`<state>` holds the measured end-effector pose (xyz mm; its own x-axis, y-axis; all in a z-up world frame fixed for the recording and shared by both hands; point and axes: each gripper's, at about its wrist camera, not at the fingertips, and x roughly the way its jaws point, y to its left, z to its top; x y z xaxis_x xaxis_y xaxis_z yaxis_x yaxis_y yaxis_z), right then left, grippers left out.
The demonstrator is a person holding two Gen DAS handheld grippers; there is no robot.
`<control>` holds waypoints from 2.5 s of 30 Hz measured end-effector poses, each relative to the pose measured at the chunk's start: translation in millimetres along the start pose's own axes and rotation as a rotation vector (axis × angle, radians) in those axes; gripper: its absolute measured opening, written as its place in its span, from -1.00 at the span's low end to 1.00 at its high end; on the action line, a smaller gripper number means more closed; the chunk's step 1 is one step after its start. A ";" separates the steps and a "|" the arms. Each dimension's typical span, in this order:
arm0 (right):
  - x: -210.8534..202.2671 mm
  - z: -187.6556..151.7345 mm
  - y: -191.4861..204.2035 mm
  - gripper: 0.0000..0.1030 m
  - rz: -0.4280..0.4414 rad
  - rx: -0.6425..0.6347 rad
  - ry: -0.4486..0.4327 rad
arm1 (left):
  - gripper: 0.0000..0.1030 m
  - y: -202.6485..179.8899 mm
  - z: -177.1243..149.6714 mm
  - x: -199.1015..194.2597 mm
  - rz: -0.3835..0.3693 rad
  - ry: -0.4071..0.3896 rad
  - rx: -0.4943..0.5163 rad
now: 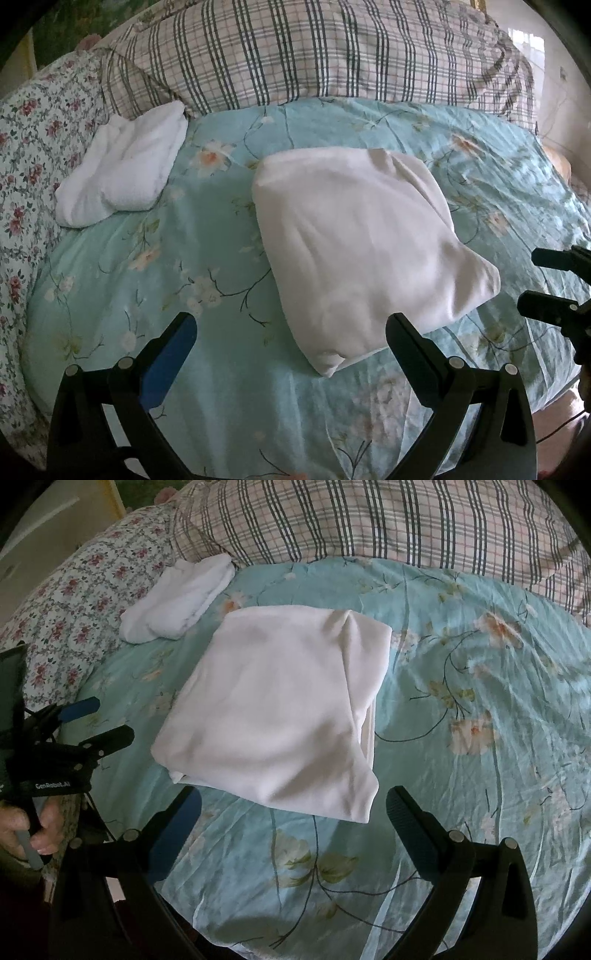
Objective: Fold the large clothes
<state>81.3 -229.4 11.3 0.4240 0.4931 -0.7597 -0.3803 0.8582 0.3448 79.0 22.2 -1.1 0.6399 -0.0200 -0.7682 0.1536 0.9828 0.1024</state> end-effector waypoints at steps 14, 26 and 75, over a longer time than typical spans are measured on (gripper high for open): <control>-9.0 2.6 11.0 0.94 0.004 -0.027 -0.016 | 0.99 -0.5 -4.2 -12.9 0.019 -0.020 -0.002; -12.9 2.1 17.3 0.94 0.008 -0.037 -0.023 | 0.99 1.9 -1.4 -13.0 0.012 -0.024 0.007; -9.5 10.2 23.1 0.95 0.008 -0.032 -0.028 | 0.99 0.5 9.2 -6.4 0.017 -0.018 0.024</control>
<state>76.8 -212.9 32.1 0.4439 0.5042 -0.7408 -0.4095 0.8494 0.3328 81.9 21.1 9.6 0.6561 -0.0068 -0.7546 0.1607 0.9783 0.1310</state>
